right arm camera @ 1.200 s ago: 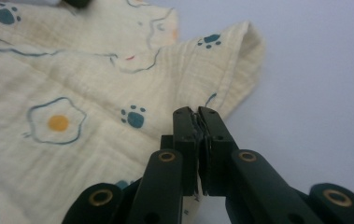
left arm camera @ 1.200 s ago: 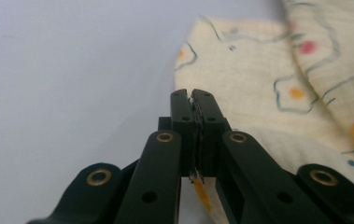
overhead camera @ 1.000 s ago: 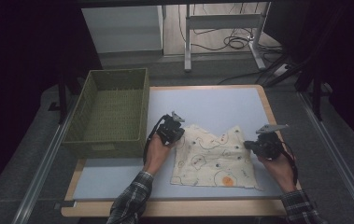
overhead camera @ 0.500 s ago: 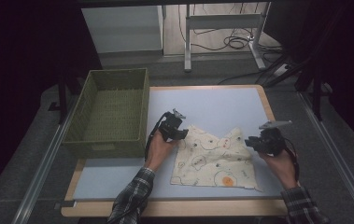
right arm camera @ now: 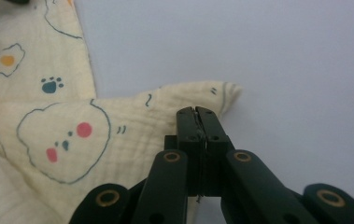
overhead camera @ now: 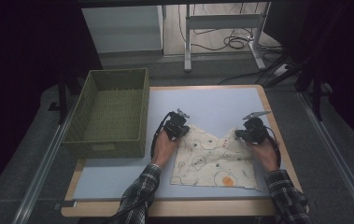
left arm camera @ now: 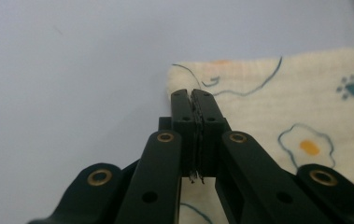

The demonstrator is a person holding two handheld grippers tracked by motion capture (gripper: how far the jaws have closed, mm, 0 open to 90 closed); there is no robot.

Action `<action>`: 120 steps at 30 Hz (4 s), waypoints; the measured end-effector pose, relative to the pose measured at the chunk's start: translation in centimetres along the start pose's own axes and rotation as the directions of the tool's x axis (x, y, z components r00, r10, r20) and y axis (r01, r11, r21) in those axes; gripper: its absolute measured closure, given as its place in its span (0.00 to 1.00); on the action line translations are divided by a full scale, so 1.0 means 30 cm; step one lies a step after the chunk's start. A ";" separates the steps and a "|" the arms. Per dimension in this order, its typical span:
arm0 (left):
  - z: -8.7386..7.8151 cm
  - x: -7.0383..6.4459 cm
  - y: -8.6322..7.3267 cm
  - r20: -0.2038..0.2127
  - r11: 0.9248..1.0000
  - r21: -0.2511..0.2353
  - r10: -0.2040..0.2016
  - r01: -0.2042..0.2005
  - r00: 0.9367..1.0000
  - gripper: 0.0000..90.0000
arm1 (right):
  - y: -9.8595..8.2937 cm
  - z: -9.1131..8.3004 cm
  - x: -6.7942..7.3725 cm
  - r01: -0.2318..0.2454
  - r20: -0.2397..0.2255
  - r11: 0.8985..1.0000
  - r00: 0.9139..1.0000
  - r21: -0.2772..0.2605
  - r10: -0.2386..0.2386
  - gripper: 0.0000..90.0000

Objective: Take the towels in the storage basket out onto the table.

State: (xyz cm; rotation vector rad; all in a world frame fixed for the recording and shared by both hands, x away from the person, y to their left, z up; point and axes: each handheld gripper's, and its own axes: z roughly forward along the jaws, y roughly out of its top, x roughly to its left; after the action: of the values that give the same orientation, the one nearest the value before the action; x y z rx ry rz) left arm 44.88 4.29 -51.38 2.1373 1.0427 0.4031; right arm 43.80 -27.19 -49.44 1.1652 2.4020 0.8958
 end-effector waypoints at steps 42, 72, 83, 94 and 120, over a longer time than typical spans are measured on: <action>0.093 0.194 -0.006 -0.110 0.987 -0.003 -0.160 0.161 0.981 0.55 | 0.074 0.153 -0.207 -0.046 0.099 0.999 0.994 -0.018 0.048 0.72; 0.021 0.084 -0.033 -0.106 0.996 -0.052 -0.073 0.068 0.992 0.96 | 0.025 0.031 -0.155 -0.035 0.038 0.997 0.999 -0.062 0.038 0.97; -0.058 -0.006 -0.109 -0.092 0.998 -0.052 -0.036 0.031 0.995 0.96 | -0.073 -0.061 -0.122 -0.054 -0.022 0.995 0.998 -0.082 0.052 0.97; -0.174 -0.085 -0.184 -0.033 0.992 -0.122 -0.018 0.014 0.999 0.96 | -0.183 -0.185 -0.058 -0.031 -0.063 0.991 0.998 -0.127 0.024 0.97; -0.326 -0.201 -0.408 0.114 0.987 -0.155 0.049 -0.031 0.992 0.95 | -0.404 -0.354 0.159 0.058 -0.144 0.991 0.987 -0.121 -0.075 0.97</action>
State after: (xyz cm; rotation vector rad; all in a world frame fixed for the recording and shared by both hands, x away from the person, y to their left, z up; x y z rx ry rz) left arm 28.96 9.25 -53.15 2.0218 0.8757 0.3599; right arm 28.17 -33.32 -49.56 1.0015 2.4504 1.1209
